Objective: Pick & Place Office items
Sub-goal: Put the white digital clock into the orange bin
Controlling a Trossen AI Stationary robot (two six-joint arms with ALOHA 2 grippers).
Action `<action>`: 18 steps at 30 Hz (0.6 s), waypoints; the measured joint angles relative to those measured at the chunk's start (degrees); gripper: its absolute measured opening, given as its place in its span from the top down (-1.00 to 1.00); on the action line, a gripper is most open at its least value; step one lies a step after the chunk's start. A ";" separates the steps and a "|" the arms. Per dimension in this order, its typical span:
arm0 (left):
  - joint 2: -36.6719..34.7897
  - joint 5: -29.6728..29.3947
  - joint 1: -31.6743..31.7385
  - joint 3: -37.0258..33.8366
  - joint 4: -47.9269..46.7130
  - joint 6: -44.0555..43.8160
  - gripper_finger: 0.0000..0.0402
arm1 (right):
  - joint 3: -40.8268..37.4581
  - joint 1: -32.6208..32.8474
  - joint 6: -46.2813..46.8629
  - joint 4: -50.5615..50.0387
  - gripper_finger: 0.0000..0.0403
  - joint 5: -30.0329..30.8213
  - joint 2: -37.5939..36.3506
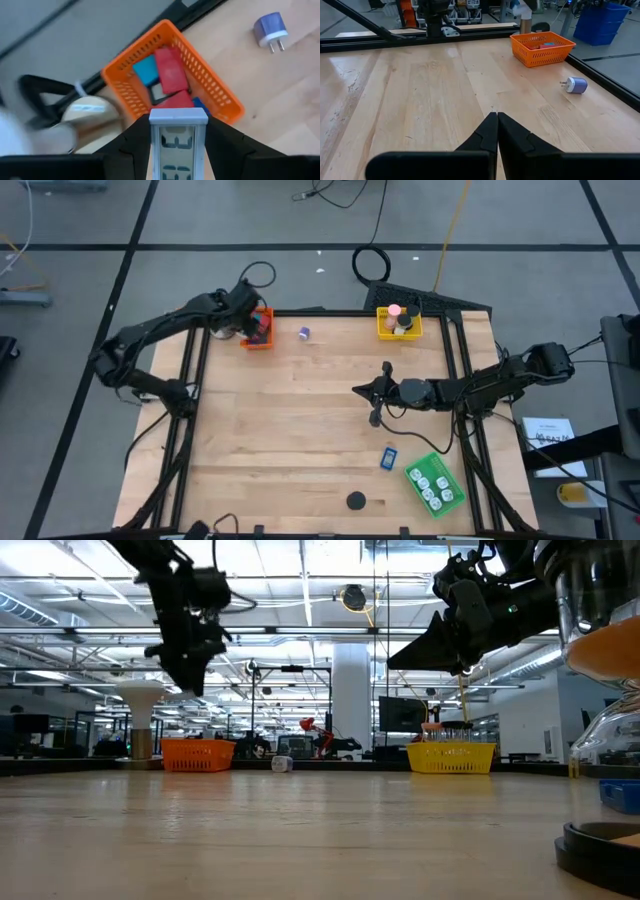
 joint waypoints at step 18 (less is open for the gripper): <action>13.59 1.23 7.51 -0.02 14.49 -0.35 0.22 | 0.00 0.00 0.02 0.00 0.98 0.00 0.00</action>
